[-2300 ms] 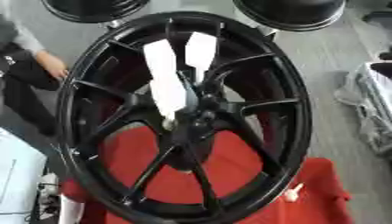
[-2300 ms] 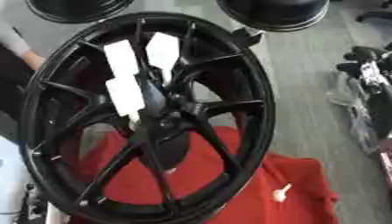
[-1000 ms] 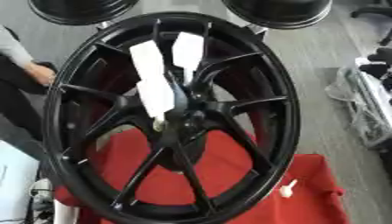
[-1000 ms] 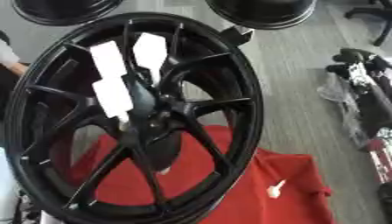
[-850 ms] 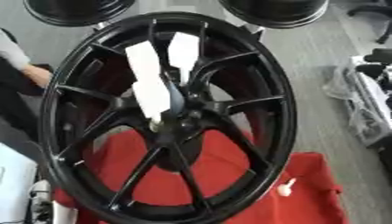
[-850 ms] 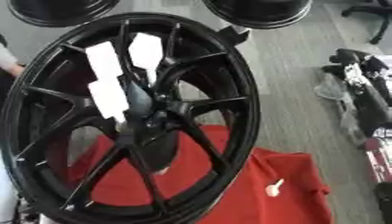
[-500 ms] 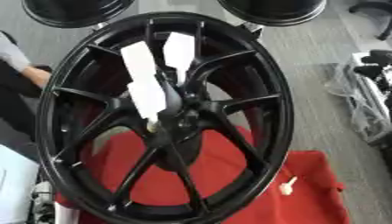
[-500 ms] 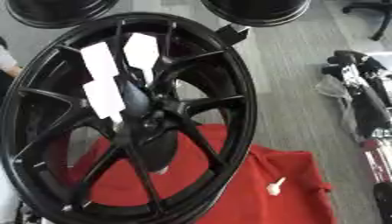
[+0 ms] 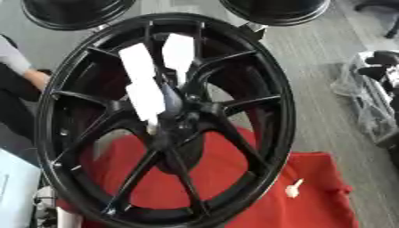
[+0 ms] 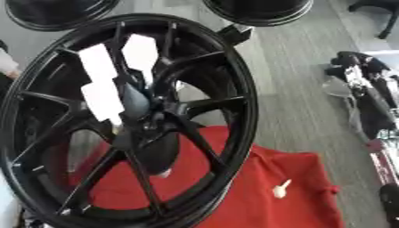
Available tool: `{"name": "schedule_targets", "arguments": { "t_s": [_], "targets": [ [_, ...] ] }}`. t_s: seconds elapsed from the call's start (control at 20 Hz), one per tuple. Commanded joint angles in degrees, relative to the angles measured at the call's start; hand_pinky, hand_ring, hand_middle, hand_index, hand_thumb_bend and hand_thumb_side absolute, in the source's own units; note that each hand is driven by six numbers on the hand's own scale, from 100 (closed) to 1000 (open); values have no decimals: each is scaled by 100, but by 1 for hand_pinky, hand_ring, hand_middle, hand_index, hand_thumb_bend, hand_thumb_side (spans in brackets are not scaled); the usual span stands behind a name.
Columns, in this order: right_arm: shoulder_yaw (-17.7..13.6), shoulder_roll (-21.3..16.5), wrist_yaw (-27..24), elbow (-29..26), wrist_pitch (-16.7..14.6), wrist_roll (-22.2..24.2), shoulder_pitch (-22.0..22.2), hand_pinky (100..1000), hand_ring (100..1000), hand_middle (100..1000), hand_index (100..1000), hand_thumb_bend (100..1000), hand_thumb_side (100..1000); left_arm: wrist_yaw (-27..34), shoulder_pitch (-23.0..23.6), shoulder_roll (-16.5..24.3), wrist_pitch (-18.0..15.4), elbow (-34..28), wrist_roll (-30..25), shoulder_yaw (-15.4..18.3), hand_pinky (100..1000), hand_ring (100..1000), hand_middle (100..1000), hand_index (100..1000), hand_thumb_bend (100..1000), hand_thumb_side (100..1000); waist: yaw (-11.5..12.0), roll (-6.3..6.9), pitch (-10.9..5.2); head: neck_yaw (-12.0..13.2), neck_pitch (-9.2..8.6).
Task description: Pull the pin out of the wheel hub.
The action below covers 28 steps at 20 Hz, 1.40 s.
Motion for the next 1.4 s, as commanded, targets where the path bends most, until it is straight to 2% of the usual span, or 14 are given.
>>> {"name": "schedule_targets", "arguments": {
  "t_s": [0.05,0.1,0.25,0.45,0.7,0.95,1.4],
  "targets": [
    [-45,-204,45,-93,6,-2,-18,887,691,669,729,100,510,-370,-325,-52,23,211,-1028,-181,786,855,783,818,100,639,14,4,-180,-21,9],
    [-45,-210,47,-90,8,-1,-13,887,691,669,729,100,511,-504,-426,-113,12,294,-1391,-248,793,835,785,821,100,674,18,11,-186,-23,13],
    [-40,-226,53,-83,12,7,-1,887,691,669,729,100,512,-864,-682,-270,-114,506,-2341,-443,798,808,785,818,100,689,28,33,-204,-33,33],
    [-36,-244,66,-76,17,13,9,887,691,669,729,100,513,-1292,-828,-403,-335,752,-2549,-780,800,800,784,818,100,720,29,59,-218,-30,48],
    [-27,-266,64,-73,18,21,12,887,691,669,729,100,514,-1885,-973,-589,-390,1160,-2562,-1229,803,801,787,816,100,719,29,83,-245,-7,73],
    [-21,-270,63,-65,22,30,8,887,691,669,729,100,516,-2266,-1097,-843,-140,1752,-2562,-1472,808,811,794,822,100,749,27,90,-256,-5,105],
    [-7,-258,116,-35,29,40,25,887,691,669,729,100,519,-2052,-1318,-1203,665,2463,-2562,-1502,810,819,802,859,100,778,39,80,-263,-1,157]
  ]
}}
